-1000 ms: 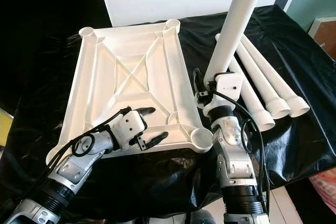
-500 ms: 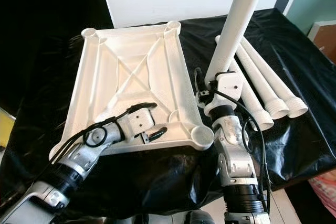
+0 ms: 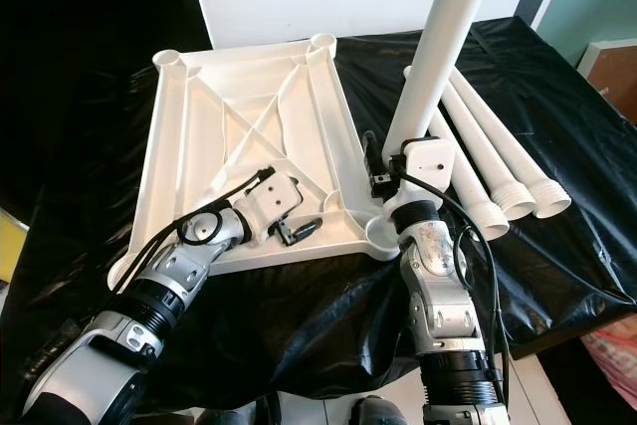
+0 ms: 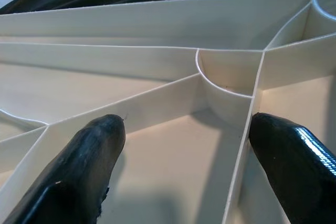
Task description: Building children table
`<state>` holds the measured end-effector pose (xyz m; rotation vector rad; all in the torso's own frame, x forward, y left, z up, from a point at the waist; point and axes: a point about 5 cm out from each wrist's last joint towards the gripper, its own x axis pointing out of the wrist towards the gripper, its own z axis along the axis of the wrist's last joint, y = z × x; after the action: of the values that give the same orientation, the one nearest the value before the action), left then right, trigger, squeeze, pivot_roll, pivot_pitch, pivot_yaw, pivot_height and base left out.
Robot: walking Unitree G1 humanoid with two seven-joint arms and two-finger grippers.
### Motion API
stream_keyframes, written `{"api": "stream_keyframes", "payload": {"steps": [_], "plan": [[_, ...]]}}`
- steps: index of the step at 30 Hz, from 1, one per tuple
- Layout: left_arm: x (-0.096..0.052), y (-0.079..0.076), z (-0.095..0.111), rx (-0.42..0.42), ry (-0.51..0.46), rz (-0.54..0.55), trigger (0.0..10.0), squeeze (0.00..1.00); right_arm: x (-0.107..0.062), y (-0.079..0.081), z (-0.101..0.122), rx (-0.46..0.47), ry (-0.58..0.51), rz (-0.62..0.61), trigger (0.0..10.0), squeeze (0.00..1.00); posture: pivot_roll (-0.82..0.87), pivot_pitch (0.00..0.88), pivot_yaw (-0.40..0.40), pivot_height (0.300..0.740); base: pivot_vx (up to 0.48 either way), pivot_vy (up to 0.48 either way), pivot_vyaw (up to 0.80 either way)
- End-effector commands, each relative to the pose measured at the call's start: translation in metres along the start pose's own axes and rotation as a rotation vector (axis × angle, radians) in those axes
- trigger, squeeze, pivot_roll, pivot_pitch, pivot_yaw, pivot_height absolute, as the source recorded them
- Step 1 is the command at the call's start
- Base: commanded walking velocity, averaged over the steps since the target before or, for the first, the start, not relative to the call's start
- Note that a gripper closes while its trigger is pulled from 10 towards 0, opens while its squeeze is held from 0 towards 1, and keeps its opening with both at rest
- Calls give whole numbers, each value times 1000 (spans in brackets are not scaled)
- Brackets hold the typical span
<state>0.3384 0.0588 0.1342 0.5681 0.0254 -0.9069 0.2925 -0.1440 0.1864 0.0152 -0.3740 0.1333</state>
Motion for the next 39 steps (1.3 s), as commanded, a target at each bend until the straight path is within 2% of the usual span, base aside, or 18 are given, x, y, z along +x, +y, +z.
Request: {"api": "stream_keyframes", "payload": {"steps": [1, 6, 8, 9, 10, 11, 14, 18, 22, 30, 34, 39], "plan": [[-6, 21, -4, -29, 13, 307, 10000, 0, -3, -1, -1, -3, 0, -4, 10000, 0, -35, 125, 21, 740, 0, 0, 0], [-11, 20, -3, -33, -27, 262, 10000, 0, -7, -1, -5, -5, 20, -5, 10000, 0, -35, 129, 23, 740, 0, 0, 0], [-17, 14, 4, -74, -119, 177, 10000, 0, -11, -1, -9, -6, 37, -4, 10000, 0, -31, 131, 21, 740, 0, 0, 0], [-17, 14, 4, -74, -119, 177, 10000, 0, -11, -1, -9, -6, 37, -4, 10000, 0, -31, 131, 21, 740, 0, 0, 0], [-21, 8, 8, -100, -174, 104, 10000, 0, -12, -1, -11, -10, 46, -1, 10000, 0, -29, 132, 18, 740, 0, 0, 0], [-21, 8, 8, -100, -174, 104, 10000, 0, -12, -1, -11, -10, 46, -1, 10000, 0, -29, 132, 18, 740, 0, 0, 0], [-35, -12, 14, -144, -275, -68, 10000, 0, -19, 0, -16, -17, 72, 18, 10000, 0, -27, 134, 14, 740, 0, 0, 0], [-40, -19, 14, -157, -287, -119, 10000, 0, -22, 1, -18, -19, 81, 30, 10000, 0, -28, 136, 11, 740, 0, 0, 0], [-47, -37, 9, -234, -284, -235, 10000, 0, -31, 1, -28, -17, 123, 53, 10000, 0, -32, 135, 7, 740, 0, 0, 0], [-50, -42, 8, -262, -278, -267, 10000, 0, -34, 0, -33, -20, 141, 56, 10000, 0, -33, 134, 6, 740, 0, 0, 0], [-49, -45, 10, -273, -266, -268, 10000, 0, -42, -11, -54, -46, 204, 59, 10000, 0, -37, 116, 6, 740, 0, 0, 0], [-50, -43, 12, -277, -270, -268, 10000, 0, -40, -13, -57, -41, 201, 72, 10000, 0, -38, 110, 9, 740, 0, 0, 0]]}}
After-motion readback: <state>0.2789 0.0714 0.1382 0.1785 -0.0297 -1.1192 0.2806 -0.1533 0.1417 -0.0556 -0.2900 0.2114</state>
